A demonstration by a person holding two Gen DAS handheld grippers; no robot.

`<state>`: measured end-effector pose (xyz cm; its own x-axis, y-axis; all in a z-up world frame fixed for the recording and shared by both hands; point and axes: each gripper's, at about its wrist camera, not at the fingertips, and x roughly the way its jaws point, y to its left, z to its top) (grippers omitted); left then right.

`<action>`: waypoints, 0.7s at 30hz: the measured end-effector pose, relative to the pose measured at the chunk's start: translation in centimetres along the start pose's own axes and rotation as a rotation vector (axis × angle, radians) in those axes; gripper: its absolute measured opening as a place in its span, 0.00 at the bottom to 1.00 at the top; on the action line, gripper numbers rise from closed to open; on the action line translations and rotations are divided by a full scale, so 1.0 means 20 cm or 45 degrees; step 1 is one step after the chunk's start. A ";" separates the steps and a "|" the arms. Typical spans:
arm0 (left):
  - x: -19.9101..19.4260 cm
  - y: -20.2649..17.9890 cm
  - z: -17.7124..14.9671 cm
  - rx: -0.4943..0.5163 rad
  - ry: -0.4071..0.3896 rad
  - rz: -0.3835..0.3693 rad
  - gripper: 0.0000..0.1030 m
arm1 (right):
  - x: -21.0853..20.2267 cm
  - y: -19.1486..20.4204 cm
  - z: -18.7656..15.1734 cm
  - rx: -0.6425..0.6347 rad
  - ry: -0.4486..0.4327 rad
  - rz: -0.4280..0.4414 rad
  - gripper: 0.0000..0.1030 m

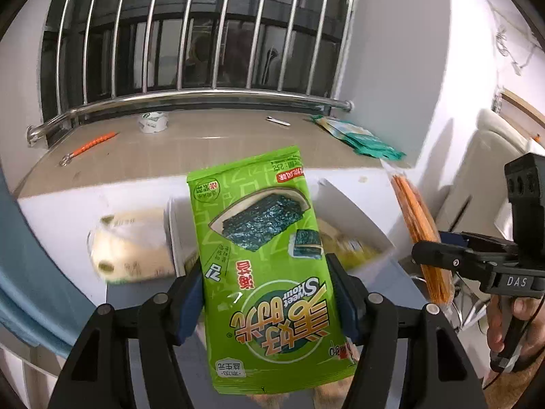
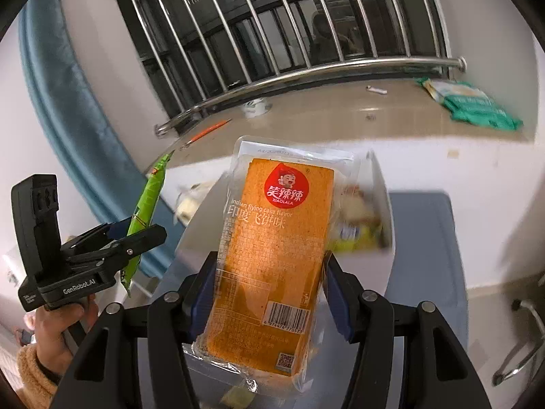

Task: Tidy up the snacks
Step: 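Carry the cake pack and seaweed box over the white box and release them, then move both grippers back over the remaining snacks on the table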

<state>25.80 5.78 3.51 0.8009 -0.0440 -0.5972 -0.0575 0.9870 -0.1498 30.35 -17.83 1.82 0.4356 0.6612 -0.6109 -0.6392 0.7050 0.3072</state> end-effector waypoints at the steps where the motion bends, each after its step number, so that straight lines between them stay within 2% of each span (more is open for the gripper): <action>1: 0.06 0.00 0.04 -0.005 0.016 -0.005 0.68 | 0.04 -0.01 0.08 -0.004 0.000 -0.020 0.61; 7: 0.32 0.06 0.15 -0.022 0.085 -0.016 0.68 | 0.28 -0.10 0.35 0.026 0.061 -0.082 0.61; 8: 0.33 0.06 0.16 -0.020 0.091 -0.017 0.71 | 0.31 -0.10 0.37 0.014 0.075 -0.094 0.62; 9: 0.36 0.06 0.16 -0.016 0.110 -0.013 0.79 | 0.35 -0.10 0.39 0.002 0.087 -0.104 0.65; 10: 0.37 0.06 0.17 -0.018 0.121 -0.004 0.85 | 0.39 -0.11 0.40 0.002 0.098 -0.110 0.74; 11: 0.39 0.07 0.16 -0.021 0.126 0.016 1.00 | 0.41 -0.12 0.39 0.013 0.107 -0.109 0.84; 14: 0.39 0.09 0.14 0.004 0.129 0.051 1.00 | 0.44 -0.16 0.39 0.081 0.118 -0.110 1.00; 21: 0.31 0.13 0.06 -0.013 0.116 0.028 1.00 | 0.36 -0.11 0.33 0.044 0.054 -0.108 1.00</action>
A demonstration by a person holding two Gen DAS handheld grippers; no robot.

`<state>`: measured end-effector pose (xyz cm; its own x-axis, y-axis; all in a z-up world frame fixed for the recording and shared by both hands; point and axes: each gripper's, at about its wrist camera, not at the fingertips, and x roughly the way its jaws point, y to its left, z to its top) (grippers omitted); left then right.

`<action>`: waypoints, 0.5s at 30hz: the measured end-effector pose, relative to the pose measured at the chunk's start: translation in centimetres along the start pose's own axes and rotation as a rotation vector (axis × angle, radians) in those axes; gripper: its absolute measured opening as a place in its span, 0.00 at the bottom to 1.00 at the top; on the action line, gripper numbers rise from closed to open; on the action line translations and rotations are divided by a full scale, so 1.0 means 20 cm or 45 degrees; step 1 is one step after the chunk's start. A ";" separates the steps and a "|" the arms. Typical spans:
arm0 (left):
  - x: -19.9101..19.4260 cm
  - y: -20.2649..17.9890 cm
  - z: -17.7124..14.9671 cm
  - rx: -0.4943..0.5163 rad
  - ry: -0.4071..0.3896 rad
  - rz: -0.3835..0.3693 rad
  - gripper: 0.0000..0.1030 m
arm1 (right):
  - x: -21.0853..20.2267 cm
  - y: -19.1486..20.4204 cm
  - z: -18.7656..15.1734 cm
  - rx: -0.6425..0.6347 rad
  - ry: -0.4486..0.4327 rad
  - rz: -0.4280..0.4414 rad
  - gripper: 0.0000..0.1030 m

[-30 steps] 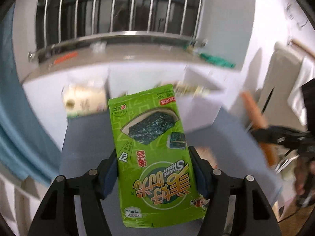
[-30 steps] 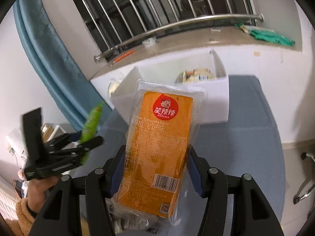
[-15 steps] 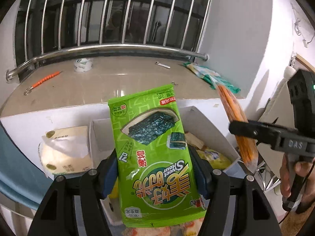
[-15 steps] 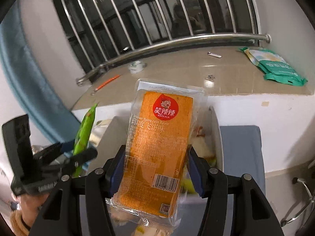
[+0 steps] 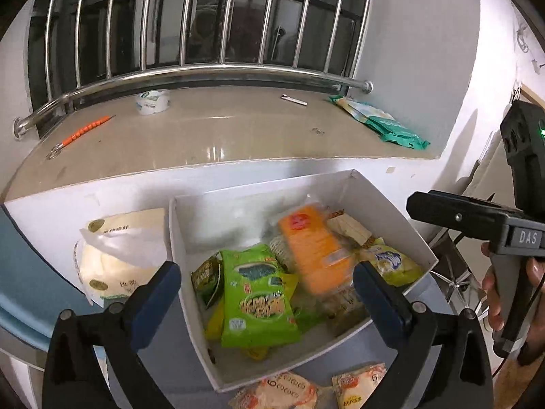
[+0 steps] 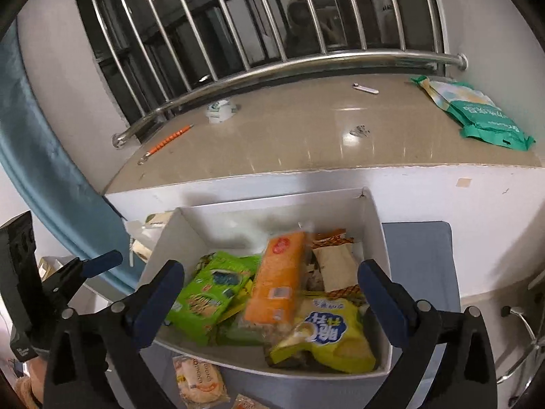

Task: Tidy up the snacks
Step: 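Move both grippers back over the remaining snacks on the table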

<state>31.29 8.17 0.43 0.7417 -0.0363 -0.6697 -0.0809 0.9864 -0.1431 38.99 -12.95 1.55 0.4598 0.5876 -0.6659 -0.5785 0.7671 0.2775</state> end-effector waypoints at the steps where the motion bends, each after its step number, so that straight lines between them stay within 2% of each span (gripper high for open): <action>1: -0.02 0.00 -0.01 -0.001 -0.006 0.001 1.00 | -0.02 0.01 -0.01 -0.008 -0.003 0.000 1.00; 5: -0.13 -0.03 -0.07 0.041 -0.034 -0.020 1.00 | -0.11 0.07 -0.05 -0.047 -0.040 0.036 1.00; 8: -0.25 -0.07 -0.14 0.081 -0.077 -0.036 1.00 | -0.24 0.13 -0.15 -0.089 -0.084 0.079 1.00; 11: -0.39 -0.12 -0.27 0.134 -0.105 -0.072 1.00 | -0.34 0.16 -0.27 -0.099 -0.099 0.092 1.00; 15: -0.51 -0.17 -0.46 0.166 -0.100 -0.114 1.00 | -0.43 0.17 -0.51 -0.091 -0.088 0.106 1.00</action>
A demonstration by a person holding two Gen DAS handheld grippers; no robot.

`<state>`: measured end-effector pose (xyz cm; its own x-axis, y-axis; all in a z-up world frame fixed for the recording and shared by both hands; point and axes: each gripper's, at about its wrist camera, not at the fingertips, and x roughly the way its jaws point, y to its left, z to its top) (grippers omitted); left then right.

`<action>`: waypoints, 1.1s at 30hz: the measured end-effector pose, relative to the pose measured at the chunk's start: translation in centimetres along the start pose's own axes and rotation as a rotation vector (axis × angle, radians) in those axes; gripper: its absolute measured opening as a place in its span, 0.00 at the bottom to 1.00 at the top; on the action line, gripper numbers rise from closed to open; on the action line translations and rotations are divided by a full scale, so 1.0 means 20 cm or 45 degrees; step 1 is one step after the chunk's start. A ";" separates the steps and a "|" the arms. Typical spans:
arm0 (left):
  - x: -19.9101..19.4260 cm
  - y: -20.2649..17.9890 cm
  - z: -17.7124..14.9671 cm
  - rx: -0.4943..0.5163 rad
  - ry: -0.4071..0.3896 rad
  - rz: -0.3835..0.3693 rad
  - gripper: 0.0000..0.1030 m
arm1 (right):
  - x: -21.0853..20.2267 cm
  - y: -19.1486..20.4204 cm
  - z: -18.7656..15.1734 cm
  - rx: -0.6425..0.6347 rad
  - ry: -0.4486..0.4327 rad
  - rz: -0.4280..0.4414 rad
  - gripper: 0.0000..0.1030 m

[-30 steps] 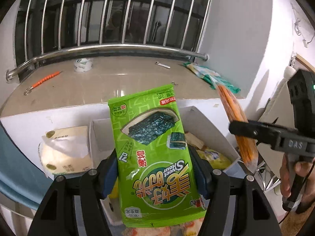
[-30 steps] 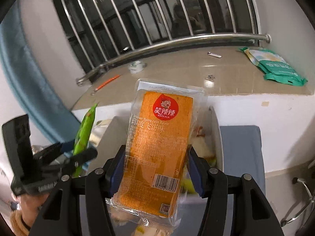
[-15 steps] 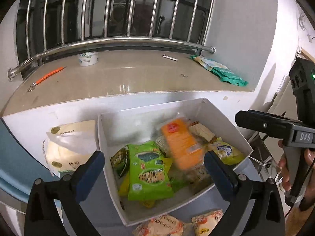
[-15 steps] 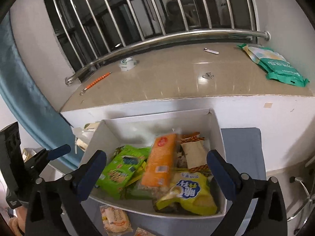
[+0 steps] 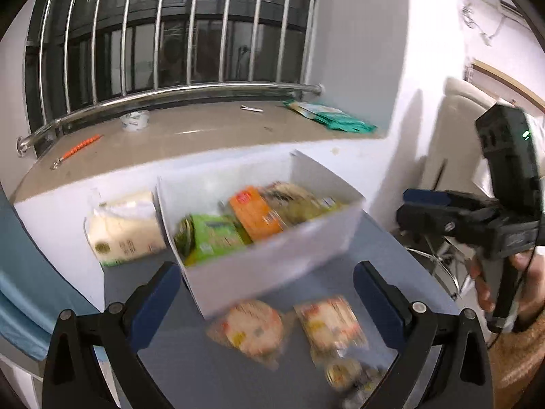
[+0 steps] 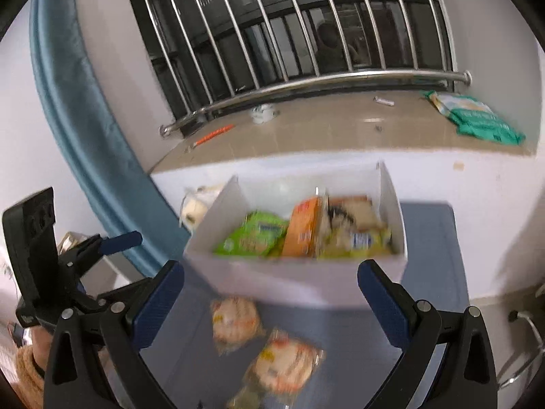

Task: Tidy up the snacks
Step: 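Move both grippers back over the remaining snacks on the table, then grasp the clear jelly cup with the right gripper while the left gripper grasps a round bread pack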

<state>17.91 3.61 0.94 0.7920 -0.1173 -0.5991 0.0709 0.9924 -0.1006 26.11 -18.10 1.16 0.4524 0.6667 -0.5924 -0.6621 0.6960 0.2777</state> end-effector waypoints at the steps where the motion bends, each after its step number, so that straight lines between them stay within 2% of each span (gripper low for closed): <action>1: -0.04 -0.02 -0.07 -0.005 -0.008 -0.007 1.00 | -0.01 0.00 -0.05 -0.006 0.005 -0.006 1.00; 3: -0.08 -0.06 -0.20 -0.018 0.013 -0.049 1.00 | -0.02 0.01 -0.21 -0.015 0.051 -0.038 1.00; 7: -0.12 -0.11 -0.41 -0.071 0.058 -0.059 1.00 | 0.00 -0.02 -0.48 0.020 0.148 -0.103 1.00; 12: -0.15 -0.17 -0.55 -0.078 0.094 -0.061 1.00 | 0.02 -0.05 -0.68 0.092 0.213 -0.110 1.00; 16: -0.18 -0.19 -0.59 -0.082 0.092 -0.061 1.00 | 0.04 0.01 -0.71 0.057 0.258 -0.057 1.00; 20: -0.21 -0.17 -0.59 -0.103 0.077 -0.062 1.00 | 0.12 0.07 -0.72 0.028 0.329 -0.050 1.00; 25: -0.21 -0.11 -0.63 -0.135 0.087 -0.054 1.00 | 0.29 0.10 -0.76 0.084 0.449 0.040 1.00; 27: -0.21 -0.09 -0.64 -0.149 0.092 -0.050 1.00 | 0.34 0.11 -0.76 0.092 0.471 0.054 0.95; 30: -0.19 -0.06 -0.66 -0.171 0.103 -0.042 1.00 | 0.39 0.13 -0.76 0.070 0.484 0.040 0.81; 33: -0.18 -0.04 -0.67 -0.188 0.111 -0.041 1.00 | 0.41 0.15 -0.73 0.015 0.489 0.000 0.53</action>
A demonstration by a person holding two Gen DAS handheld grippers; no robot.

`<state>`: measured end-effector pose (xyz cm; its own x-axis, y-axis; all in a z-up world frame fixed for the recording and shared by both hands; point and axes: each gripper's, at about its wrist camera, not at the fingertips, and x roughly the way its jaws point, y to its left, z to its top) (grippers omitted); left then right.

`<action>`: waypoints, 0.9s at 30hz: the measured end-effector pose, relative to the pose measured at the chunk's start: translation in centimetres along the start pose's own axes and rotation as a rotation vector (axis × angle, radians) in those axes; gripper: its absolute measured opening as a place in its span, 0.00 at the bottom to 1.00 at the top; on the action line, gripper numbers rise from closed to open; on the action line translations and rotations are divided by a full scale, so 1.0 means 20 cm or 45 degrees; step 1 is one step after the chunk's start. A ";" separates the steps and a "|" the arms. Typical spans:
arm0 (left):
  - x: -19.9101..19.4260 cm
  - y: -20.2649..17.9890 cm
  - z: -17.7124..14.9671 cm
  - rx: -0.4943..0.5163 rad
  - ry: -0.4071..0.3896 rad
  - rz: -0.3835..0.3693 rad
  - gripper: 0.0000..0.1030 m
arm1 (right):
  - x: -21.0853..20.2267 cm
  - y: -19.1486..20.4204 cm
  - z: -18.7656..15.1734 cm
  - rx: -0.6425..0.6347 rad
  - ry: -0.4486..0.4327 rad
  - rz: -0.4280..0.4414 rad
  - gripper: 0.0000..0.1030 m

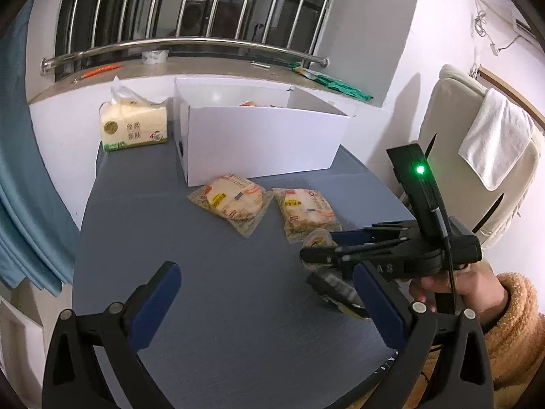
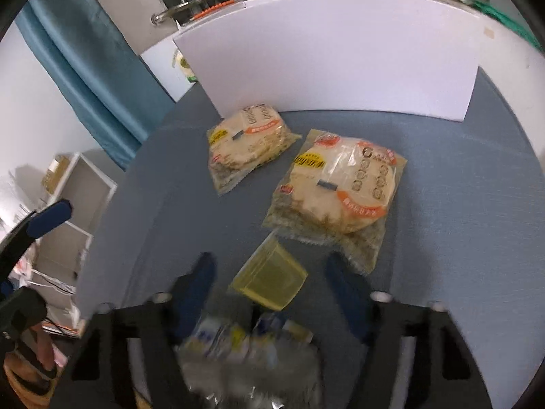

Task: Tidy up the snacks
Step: 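Grasp the clear jelly cup with the right gripper while the left gripper grasps a round bread pack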

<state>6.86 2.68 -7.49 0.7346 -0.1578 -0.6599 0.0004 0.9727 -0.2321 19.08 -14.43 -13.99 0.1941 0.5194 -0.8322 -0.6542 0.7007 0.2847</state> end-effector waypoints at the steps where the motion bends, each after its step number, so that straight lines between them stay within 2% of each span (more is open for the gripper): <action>1: 0.00 0.00 0.00 -0.002 0.001 0.002 1.00 | 0.00 -0.01 0.01 0.006 0.007 0.026 0.46; 5: 0.01 0.02 -0.01 -0.002 0.007 0.011 1.00 | -0.02 0.00 -0.01 -0.028 0.023 0.053 0.45; 10: 0.09 0.03 0.02 0.015 0.037 0.023 1.00 | -0.15 0.00 -0.05 -0.024 -0.064 0.096 0.45; 15: 0.27 0.01 0.12 0.097 0.077 0.031 1.00 | -0.33 -0.07 -0.07 0.038 -0.181 0.107 0.45; 19: 0.47 0.01 0.24 0.192 0.127 0.080 1.00 | -0.45 -0.13 -0.10 0.072 -0.249 0.099 0.45; 23: 0.68 0.04 0.32 0.245 0.194 0.131 1.00 | -0.51 -0.17 -0.11 0.100 -0.287 0.100 0.45; 27: 0.83 0.09 0.37 0.245 0.263 0.141 1.00 | -0.55 -0.21 -0.14 0.121 -0.303 0.093 0.45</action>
<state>24.16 3.12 -13.65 0.5838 -0.0608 -0.8096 0.0708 0.9972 -0.0239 17.69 -24.40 -7.33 0.3226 0.6625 -0.6760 -0.6032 0.6943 0.3926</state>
